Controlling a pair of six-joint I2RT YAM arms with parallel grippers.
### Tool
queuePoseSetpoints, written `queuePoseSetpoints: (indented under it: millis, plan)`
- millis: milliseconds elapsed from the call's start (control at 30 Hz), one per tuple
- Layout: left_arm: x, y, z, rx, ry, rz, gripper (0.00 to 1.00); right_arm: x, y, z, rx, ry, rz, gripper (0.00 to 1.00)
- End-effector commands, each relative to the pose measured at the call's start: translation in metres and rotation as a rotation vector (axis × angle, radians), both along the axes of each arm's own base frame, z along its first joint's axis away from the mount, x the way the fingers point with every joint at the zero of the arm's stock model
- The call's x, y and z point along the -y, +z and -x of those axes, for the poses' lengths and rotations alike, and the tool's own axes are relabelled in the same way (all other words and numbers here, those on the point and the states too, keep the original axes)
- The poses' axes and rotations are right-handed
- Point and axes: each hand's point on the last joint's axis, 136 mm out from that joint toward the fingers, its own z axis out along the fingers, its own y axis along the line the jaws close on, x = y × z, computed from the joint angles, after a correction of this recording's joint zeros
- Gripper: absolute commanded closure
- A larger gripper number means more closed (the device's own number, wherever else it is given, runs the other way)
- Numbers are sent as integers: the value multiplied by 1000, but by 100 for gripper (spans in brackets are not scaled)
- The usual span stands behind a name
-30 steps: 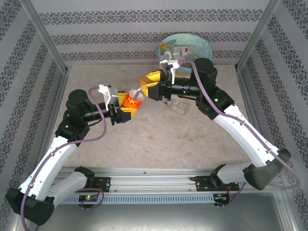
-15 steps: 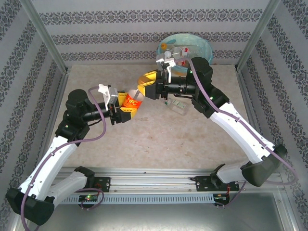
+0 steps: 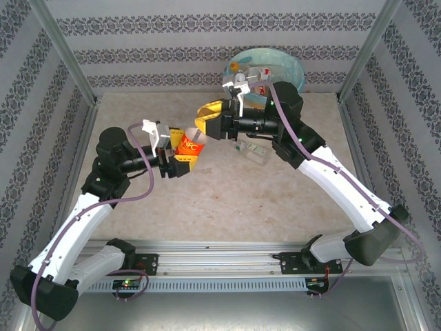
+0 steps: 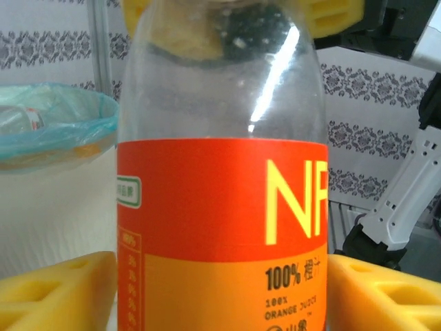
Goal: Put the plastic bottles in the bin
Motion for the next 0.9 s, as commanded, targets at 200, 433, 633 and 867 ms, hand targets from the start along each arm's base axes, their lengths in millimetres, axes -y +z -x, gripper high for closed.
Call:
queuePoseSetpoints:
  millis: [200, 433, 633, 867]
  plan:
    - [-31, 17, -29, 133, 313, 77, 0, 97, 27, -115, 172, -715, 204, 100]
    - [-39, 2, -36, 121, 381, 5, 0, 186, 27, -195, 231, -1126, 343, 100]
    - [-40, -5, -40, 109, 395, -21, 0, 225, -11, -245, 189, -1272, 518, 100]
    - [-41, -12, -43, 98, 409, -40, 0, 252, -82, -284, 26, -1240, 555, 99]
